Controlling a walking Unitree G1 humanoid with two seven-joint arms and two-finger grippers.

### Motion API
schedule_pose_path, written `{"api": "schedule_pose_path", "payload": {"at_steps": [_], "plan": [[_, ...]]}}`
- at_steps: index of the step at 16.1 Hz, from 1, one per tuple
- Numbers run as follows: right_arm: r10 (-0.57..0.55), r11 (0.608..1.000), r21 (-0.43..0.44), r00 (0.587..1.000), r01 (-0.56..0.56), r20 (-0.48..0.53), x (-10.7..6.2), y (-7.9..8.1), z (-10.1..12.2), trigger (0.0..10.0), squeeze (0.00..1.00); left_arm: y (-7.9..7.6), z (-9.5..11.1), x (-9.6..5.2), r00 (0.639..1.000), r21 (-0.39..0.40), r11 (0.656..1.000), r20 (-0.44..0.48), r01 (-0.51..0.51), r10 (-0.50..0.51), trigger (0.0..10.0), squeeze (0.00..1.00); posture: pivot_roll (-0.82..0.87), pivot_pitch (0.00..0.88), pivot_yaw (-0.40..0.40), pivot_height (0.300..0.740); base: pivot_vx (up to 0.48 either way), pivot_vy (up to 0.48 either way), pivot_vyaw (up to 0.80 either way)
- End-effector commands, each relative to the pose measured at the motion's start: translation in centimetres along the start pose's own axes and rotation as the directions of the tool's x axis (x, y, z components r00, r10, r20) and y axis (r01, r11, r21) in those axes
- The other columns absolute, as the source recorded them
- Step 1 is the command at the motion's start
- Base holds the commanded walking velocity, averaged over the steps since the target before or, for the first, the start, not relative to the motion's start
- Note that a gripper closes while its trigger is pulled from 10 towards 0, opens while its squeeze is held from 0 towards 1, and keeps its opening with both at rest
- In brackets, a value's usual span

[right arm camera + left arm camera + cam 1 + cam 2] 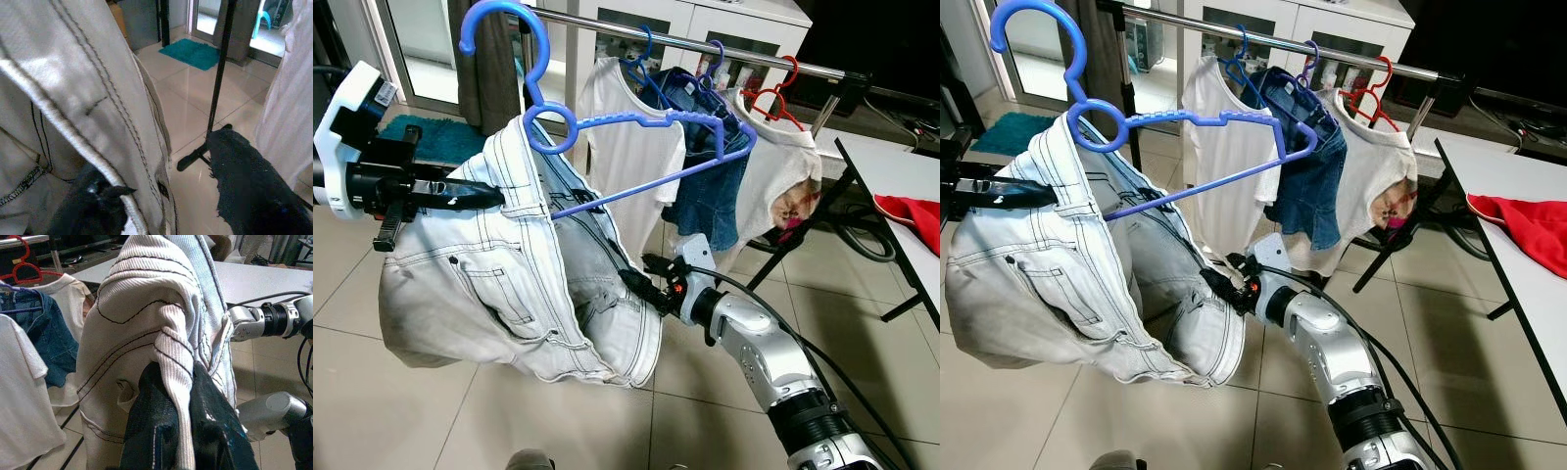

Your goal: Hang hanger

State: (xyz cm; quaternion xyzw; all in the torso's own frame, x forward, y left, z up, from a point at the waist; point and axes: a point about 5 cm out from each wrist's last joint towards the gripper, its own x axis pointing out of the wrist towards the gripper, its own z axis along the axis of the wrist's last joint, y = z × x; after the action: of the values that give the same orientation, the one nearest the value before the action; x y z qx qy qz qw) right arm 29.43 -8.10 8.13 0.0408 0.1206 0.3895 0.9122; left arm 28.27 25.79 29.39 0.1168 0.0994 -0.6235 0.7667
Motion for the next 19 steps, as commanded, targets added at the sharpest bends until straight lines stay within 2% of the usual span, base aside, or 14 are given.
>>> {"api": "schedule_pose_path", "payload": {"at_steps": [1, 9, 11, 14, 17, 19], "plan": [[-0.016, 1.0, 0.01, 1.0, 0.016, 0.009, -0.3, -0.5, 0.0, 0.0, 0.0, -0.2, 1.4, -0.2, 0.999, 0.067, 0.998, 0.033, -0.007, 0.005, 0.0, 0.0, 0.07, 0.0, -0.103, 0.74, 0.0, 0.0, 0.0], [-0.002, 0.999, 0.038, 1.0, 0.001, 0.02, -0.6, -1.1, 0.2, 0.0, 0.0, -0.3, 1.0, -0.3, 0.999, 0.063, 0.998, 0.035, -0.017, 0.015, 0.0, 0.0, 0.08, 0.0, -0.109, 0.74, 0.0, 0.0, 0.0], [-0.01, 0.997, 0.076, 0.999, 0.007, 0.04, -0.6, -1.3, 0.5, 0.0, 0.0, -0.3, 0.6, -0.3, 0.999, 0.058, 0.998, 0.03, -0.026, 0.025, 0.0, 0.0, 0.07, 0.0, -0.109, 0.74, 0.0, 0.0, 0.0], [-0.097, 0.983, 0.163, 0.992, 0.084, 0.077, -1.3, -3.4, 1.5, 0.0, 0.0, -0.7, -1.0, -0.1, 0.999, 0.036, 0.999, -0.017, -0.036, 0.036, 0.0, 0.0, 0.07, 0.0, -0.111, 0.74, 0.0, 0.0, 0.0], [-0.223, 0.946, 0.26, 0.971, 0.193, 0.089, -2.4, -6.4, 2.6, 0.0, 0.0, -1.6, -2.7, 0.1, 0.999, -0.006, 0.999, -0.037, -0.035, 0.035, 0.0, 0.0, 0.07, 0.0, -0.12, 0.74, 0.0, 0.0, 0.0], [-0.271, 0.926, 0.295, 0.958, 0.234, 0.091, -2.8, -7.6, 3.1, 0.0, 0.0, -2.2, -3.6, 0.0, 0.997, -0.023, 0.999, -0.06, -0.041, 0.04, 0.0, 0.0, 0.07, 0.0, -0.125, 0.74, 0.0, 0.0, 0.0]]}}
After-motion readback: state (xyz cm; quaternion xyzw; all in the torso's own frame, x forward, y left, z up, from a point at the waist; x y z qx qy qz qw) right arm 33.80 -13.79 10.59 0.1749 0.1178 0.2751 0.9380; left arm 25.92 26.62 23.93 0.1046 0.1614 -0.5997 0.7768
